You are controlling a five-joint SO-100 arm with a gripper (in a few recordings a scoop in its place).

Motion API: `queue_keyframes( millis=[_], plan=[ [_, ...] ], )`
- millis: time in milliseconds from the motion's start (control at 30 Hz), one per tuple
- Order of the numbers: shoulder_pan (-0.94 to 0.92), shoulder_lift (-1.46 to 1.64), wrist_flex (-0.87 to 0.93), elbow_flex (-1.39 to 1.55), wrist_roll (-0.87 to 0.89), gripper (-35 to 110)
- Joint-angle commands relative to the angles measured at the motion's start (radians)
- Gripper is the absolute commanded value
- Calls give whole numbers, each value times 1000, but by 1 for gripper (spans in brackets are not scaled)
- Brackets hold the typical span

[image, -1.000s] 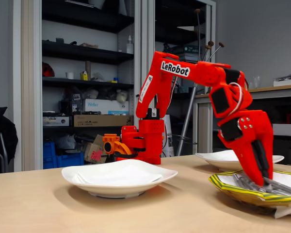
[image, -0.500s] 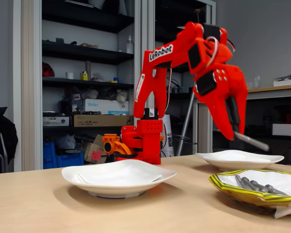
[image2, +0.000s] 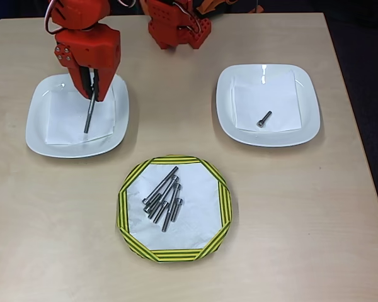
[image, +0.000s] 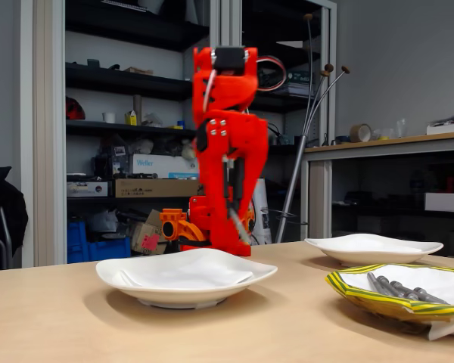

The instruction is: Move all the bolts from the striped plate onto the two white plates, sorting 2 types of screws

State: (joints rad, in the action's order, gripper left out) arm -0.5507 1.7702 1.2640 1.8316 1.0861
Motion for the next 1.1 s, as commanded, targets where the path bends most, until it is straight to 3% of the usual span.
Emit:
queue_keyframes(
  millis=[0, 233, 567, 767, 1067],
  plan=[
    [-83, 20, -107, 66, -69, 0],
    [-114, -38, -299, 179, -135, 10],
    [54, -12, -324, 100, -89, 15],
    [258, -121, -360, -63, 106, 15],
    [489, -284, -471, -133, 626, 17]
  ],
)
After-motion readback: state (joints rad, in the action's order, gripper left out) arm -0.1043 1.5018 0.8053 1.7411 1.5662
